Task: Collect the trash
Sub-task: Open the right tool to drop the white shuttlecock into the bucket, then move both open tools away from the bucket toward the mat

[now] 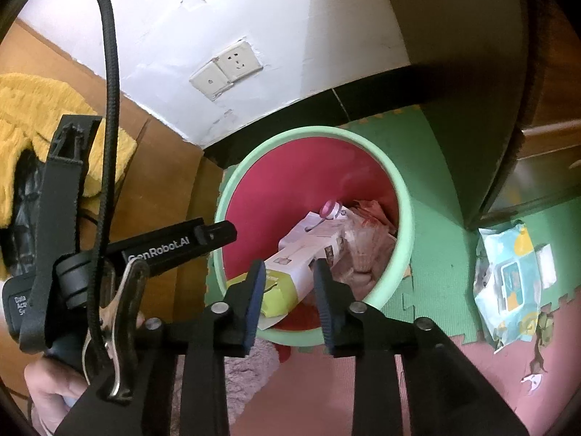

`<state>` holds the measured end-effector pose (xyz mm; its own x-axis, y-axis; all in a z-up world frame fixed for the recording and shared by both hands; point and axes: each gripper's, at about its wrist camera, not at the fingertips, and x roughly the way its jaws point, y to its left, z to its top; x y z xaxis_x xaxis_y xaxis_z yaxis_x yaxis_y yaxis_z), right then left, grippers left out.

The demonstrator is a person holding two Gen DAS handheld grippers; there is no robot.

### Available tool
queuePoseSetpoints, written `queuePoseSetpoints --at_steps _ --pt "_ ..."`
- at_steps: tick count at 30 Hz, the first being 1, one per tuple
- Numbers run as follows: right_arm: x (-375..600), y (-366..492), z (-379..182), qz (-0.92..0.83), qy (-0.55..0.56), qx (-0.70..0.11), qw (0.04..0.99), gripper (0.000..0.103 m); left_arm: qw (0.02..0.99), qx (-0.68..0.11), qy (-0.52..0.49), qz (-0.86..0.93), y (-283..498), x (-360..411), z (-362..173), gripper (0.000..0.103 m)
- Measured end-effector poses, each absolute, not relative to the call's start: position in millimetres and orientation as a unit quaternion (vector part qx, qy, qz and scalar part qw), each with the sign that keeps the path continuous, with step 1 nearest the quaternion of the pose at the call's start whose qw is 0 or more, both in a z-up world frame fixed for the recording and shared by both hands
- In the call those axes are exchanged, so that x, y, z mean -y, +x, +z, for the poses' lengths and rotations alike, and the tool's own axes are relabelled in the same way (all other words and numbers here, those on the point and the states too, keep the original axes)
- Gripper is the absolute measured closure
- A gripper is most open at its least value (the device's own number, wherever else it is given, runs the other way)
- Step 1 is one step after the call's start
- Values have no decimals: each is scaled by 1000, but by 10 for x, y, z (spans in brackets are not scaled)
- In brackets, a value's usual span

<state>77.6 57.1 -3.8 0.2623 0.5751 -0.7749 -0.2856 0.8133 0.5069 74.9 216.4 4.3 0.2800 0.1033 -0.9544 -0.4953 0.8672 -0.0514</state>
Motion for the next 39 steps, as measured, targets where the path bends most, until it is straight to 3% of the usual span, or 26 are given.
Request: queuePoseSetpoints --at_steps 21,28,39 --pt "-423 633 76 291 140 -512 796 67 788 -562 -172 184 760 -2100 122 48" --pt "-309 567 83 284 139 -505 804 58 790 -561 -172 180 765 -2089 146 48" --pt "86 409 8 269 152 -503 807 58 795 -563 -163 155 768 -1928 222 48"
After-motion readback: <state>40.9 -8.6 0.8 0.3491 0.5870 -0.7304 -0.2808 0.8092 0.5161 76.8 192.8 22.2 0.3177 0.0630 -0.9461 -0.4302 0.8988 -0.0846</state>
